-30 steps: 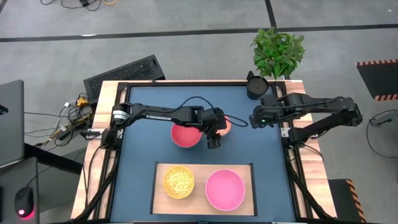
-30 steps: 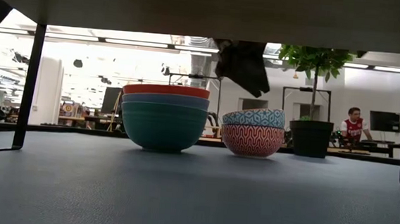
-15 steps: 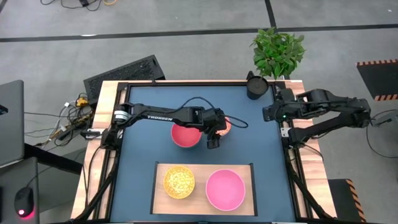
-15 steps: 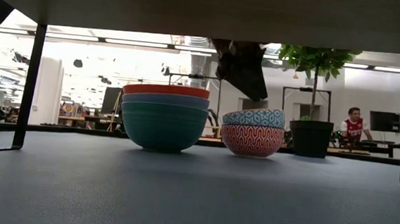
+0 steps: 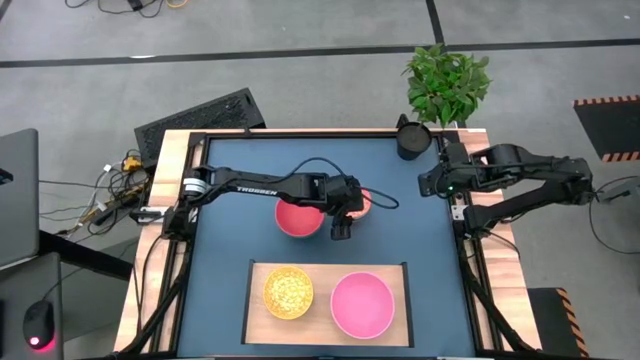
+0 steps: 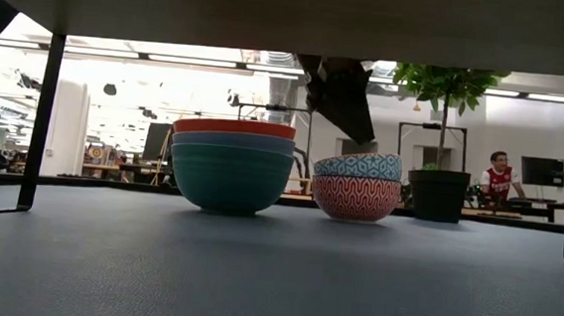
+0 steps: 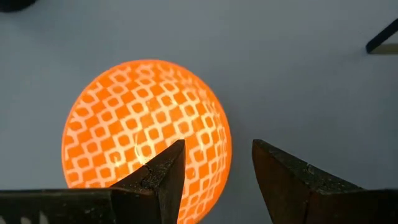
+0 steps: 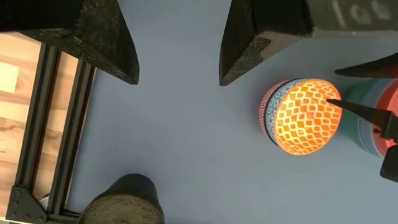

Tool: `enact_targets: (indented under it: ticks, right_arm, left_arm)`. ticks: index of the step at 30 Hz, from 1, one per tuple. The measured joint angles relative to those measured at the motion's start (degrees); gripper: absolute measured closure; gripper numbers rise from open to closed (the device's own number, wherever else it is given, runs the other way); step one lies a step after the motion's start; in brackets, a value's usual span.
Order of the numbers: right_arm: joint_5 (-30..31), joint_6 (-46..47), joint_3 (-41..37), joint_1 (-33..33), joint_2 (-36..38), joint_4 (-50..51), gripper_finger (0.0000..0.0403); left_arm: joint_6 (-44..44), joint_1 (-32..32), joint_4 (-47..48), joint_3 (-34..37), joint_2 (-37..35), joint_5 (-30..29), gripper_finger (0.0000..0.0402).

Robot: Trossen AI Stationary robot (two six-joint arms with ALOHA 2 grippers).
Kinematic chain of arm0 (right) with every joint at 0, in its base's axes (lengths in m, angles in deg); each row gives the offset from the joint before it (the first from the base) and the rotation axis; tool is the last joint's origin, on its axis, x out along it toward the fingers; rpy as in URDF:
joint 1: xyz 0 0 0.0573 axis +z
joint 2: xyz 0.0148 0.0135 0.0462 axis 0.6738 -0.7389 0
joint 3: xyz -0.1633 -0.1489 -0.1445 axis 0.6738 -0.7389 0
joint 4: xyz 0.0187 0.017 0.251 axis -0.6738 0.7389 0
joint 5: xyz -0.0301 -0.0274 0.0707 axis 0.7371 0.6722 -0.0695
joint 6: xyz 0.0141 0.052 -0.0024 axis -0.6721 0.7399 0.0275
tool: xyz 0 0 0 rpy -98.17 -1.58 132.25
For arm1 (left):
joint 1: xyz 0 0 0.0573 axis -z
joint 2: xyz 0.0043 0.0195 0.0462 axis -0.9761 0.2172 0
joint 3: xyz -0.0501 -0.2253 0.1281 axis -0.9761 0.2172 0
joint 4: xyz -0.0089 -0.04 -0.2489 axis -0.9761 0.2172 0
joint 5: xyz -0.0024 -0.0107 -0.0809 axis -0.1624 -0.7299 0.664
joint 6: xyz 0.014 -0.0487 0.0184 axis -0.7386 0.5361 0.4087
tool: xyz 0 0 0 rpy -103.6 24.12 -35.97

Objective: Place and stack bowls onto a shelf
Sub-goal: Stack the orange patterned bowl on top of the yellow bowl on the shelf

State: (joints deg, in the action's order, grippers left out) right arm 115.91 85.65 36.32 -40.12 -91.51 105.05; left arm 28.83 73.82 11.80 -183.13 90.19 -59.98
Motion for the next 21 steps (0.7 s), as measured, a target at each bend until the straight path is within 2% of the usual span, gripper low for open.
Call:
enact_targets:
  ticks: [9, 16, 21]
  right_arm:
    - [-0.3, 0.0, 0.0, 0.0, -0.2, 0.0, 0.0154]
    - [-0.4, 0.0, 0.0, 0.0, -0.2, 0.0, 0.0154]
    - [-0.4, 0.0, 0.0, 0.0, -0.2, -0.2, 0.0154]
  left_arm:
    - [-1.1, 0.0, 0.7, 0.0, 0.1, -0.2, 0.0230]
    - [-1.1, 0.4, 2.5, 0.0, 2.9, 1.2, 0.0230]
    - [-0.7, 0.5, 3.4, -0.4, 2.8, -1.6, 0.0230]
